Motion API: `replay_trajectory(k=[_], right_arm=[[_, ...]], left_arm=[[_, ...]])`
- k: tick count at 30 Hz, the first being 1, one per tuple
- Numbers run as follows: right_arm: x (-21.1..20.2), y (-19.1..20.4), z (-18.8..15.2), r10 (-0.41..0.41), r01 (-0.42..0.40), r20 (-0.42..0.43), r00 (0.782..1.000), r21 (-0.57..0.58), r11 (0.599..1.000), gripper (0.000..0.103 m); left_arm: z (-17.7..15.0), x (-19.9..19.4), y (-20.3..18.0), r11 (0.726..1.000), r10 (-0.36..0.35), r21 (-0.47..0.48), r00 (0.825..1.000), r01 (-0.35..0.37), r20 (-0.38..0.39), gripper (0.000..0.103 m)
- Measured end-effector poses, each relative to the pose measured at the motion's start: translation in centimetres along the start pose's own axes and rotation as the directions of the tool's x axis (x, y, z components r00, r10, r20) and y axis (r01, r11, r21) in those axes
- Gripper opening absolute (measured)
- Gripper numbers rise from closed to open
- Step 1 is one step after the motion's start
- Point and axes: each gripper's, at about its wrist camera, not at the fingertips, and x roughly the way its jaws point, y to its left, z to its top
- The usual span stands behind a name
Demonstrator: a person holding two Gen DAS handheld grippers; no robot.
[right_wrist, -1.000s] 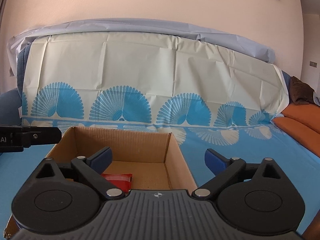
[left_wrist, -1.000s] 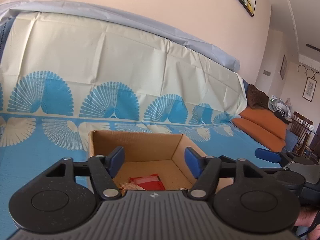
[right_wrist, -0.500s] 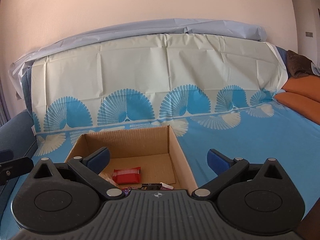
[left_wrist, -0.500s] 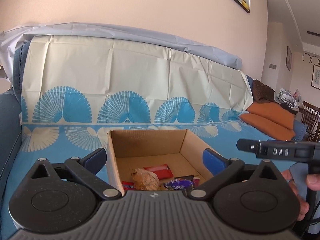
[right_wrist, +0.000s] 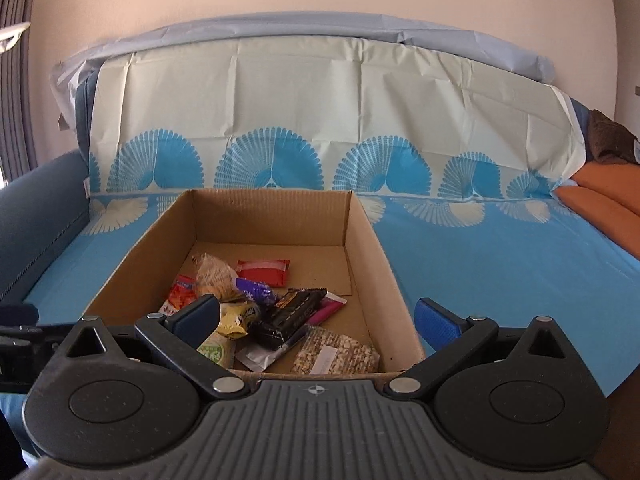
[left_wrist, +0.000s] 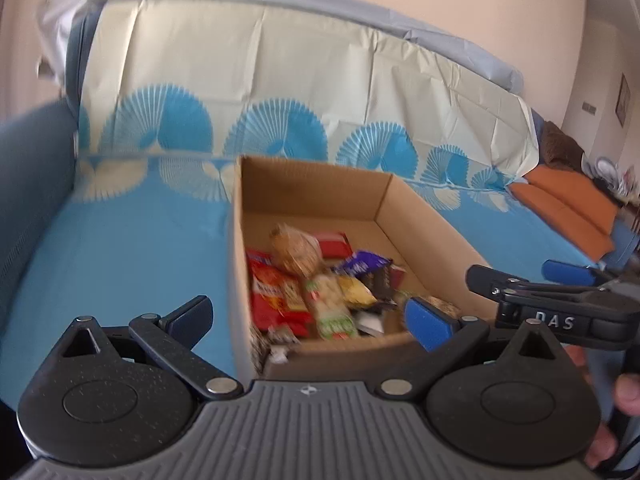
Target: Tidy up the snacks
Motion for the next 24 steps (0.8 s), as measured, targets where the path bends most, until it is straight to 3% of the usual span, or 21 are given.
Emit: replay_trajectory(k=[7, 24], right_arm=[[0.5, -0.7, 0.2, 0.002, -0.002, -0.007, 1.0, 0.066, 0.998, 0.102], [1.1, -0.6, 0.1, -0.01, 0.011, -0.009, 1.0, 0.055, 0.998, 0.102]], left_arm=[[0.2, 2.2, 1.8, 0.998, 0.01, -0.065, 0.993, -0.018, -0.116, 0.102], [0.3, 2.8, 0.2, 0.999, -0.022, -0.034, 0.996, 0.019, -0.088, 0.102]])
